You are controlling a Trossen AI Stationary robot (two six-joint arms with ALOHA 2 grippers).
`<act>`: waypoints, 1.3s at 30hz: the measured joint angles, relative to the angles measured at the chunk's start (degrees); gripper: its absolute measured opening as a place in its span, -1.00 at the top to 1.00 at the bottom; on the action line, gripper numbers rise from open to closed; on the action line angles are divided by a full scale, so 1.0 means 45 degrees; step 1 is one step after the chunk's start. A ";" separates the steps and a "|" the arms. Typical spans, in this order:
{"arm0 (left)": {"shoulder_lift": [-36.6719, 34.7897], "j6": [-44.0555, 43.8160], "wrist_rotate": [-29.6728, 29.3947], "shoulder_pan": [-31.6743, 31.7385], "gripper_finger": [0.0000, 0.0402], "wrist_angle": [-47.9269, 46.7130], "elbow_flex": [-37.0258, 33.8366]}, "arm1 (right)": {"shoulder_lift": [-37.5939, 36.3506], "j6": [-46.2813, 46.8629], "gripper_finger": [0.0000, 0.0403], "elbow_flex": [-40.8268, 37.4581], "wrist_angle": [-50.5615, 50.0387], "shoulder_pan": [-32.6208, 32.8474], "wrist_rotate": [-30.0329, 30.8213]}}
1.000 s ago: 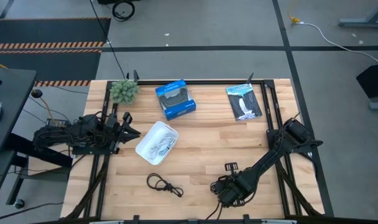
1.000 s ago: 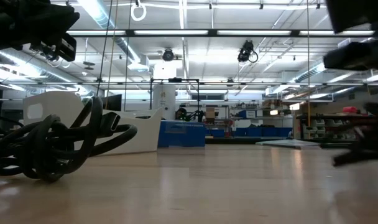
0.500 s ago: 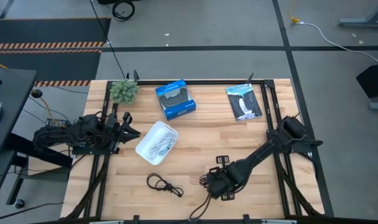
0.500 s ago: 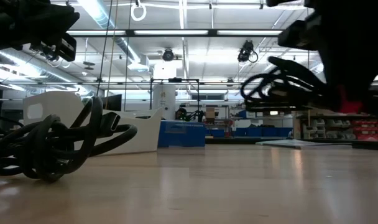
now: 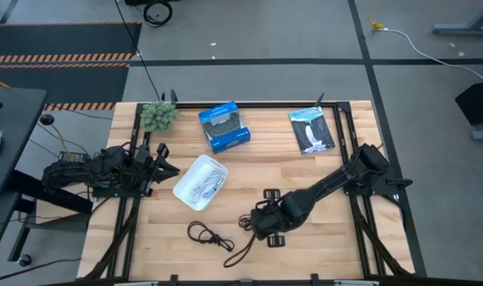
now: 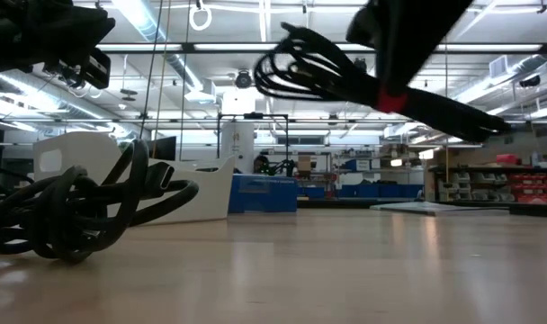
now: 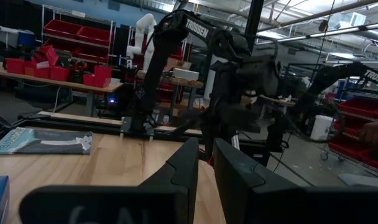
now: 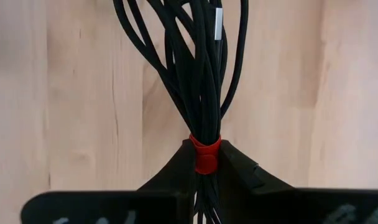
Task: Pick and place USB-C Cables
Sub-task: Put the right black charger cable into the white bin
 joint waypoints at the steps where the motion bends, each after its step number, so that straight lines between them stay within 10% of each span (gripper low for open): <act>1: 0.0000 0.0000 -0.0005 0.0001 0.72 -0.0004 0.0000 | 0.0000 -0.0104 0.76 0.0128 -0.0003 -0.0071 0.0112; 39: 0.0000 0.0000 0.0000 0.0001 0.72 -0.0004 0.0000 | 0.0010 -0.5304 0.76 0.3096 0.7183 -0.2116 0.3279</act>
